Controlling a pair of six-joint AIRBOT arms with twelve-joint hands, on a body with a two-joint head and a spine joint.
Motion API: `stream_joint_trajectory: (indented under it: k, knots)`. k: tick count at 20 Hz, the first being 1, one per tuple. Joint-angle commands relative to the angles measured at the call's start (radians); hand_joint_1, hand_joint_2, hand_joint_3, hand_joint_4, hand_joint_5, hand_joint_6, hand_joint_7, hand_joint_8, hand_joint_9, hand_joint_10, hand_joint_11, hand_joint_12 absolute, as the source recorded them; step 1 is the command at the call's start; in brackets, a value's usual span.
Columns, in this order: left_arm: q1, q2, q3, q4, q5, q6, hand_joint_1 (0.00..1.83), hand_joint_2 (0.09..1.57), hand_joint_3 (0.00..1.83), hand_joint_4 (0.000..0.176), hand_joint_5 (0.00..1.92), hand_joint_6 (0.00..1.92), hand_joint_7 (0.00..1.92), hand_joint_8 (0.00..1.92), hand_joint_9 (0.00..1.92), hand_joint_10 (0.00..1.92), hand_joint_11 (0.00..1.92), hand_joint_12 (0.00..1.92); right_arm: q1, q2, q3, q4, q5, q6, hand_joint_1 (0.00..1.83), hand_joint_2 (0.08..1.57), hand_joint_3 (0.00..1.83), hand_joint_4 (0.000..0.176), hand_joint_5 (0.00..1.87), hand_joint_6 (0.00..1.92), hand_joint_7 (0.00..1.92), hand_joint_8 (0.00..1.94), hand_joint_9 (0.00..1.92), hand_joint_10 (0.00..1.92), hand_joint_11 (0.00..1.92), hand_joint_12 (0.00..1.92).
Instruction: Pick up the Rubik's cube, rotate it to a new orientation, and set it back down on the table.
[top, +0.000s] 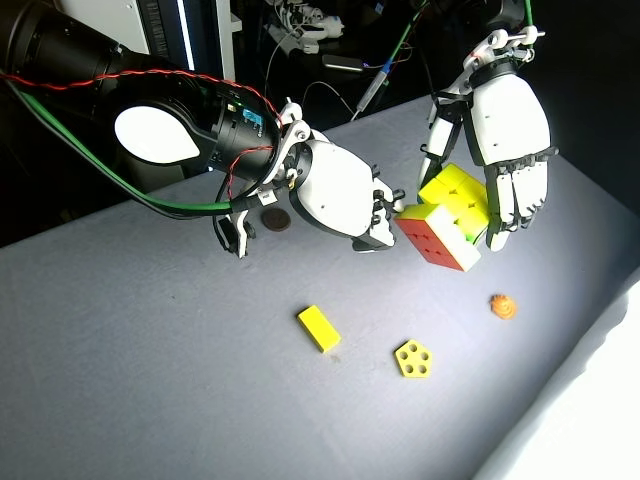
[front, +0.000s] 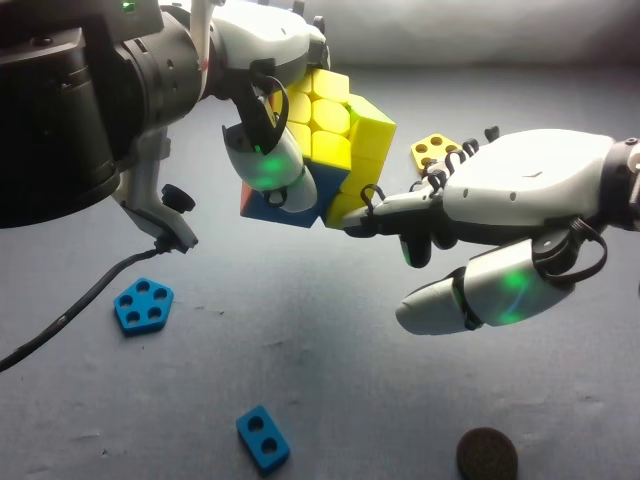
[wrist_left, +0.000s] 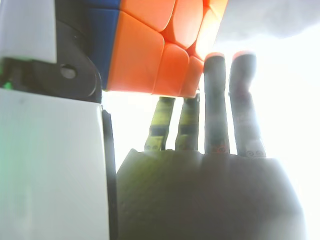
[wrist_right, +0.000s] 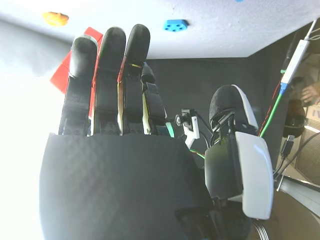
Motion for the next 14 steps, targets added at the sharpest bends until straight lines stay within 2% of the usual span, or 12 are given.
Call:
stream_joint_trajectory:
  k: [1, 3, 5, 9, 14]
  knots:
    - [-0.017, 0.003, 0.001, 0.049, 0.044, -0.014, 1.03, 1.42, 0.0, 0.0, 0.46, 1.63, 0.48, 1.92, 0.23, 1.92, 0.31, 1.92, 0.009, -0.001, 0.007, 0.015, 0.11, 0.003, 0.17, 1.23, 0.0, 0.0, 0.15, 0.01, 0.42, 0.94, 0.35, 1.47, 0.23, 1.85]
    - [-0.018, 0.003, 0.001, 0.049, 0.044, -0.014, 1.04, 1.41, 0.0, 0.0, 0.48, 1.6, 0.49, 1.92, 0.23, 1.92, 0.3, 1.92, 0.005, -0.016, 0.027, 0.02, 0.109, 0.003, 0.17, 1.22, 0.0, 0.0, 0.16, 0.01, 0.44, 0.92, 0.36, 1.44, 0.27, 1.83]
    - [-0.018, 0.003, 0.001, 0.049, 0.044, -0.014, 1.05, 1.41, 0.0, 0.0, 0.49, 1.58, 0.49, 1.92, 0.24, 1.92, 0.31, 1.92, 0.002, -0.03, 0.044, 0.023, 0.109, 0.003, 0.17, 1.22, 0.0, 0.0, 0.16, 0.01, 0.42, 0.93, 0.3, 1.5, 0.14, 1.92]
    - [-0.018, 0.003, 0.001, 0.049, 0.044, -0.014, 1.05, 1.41, 0.0, 0.0, 0.49, 1.57, 0.5, 1.92, 0.25, 1.92, 0.32, 1.92, 0.002, -0.041, 0.055, 0.032, 0.112, 0.003, 0.15, 1.23, 0.0, 0.0, 0.14, 0.0, 0.41, 0.93, 0.32, 1.48, 0.21, 1.88]
    - [-0.019, 0.003, 0.002, 0.049, 0.044, -0.014, 1.06, 1.4, 0.0, 0.0, 0.51, 1.56, 0.48, 1.92, 0.24, 1.92, 0.31, 1.92, 0.002, -0.061, 0.078, 0.035, 0.115, 0.003, 0.13, 1.23, 0.0, 0.0, 0.14, 0.0, 0.4, 0.96, 0.28, 1.57, 0.14, 1.92]
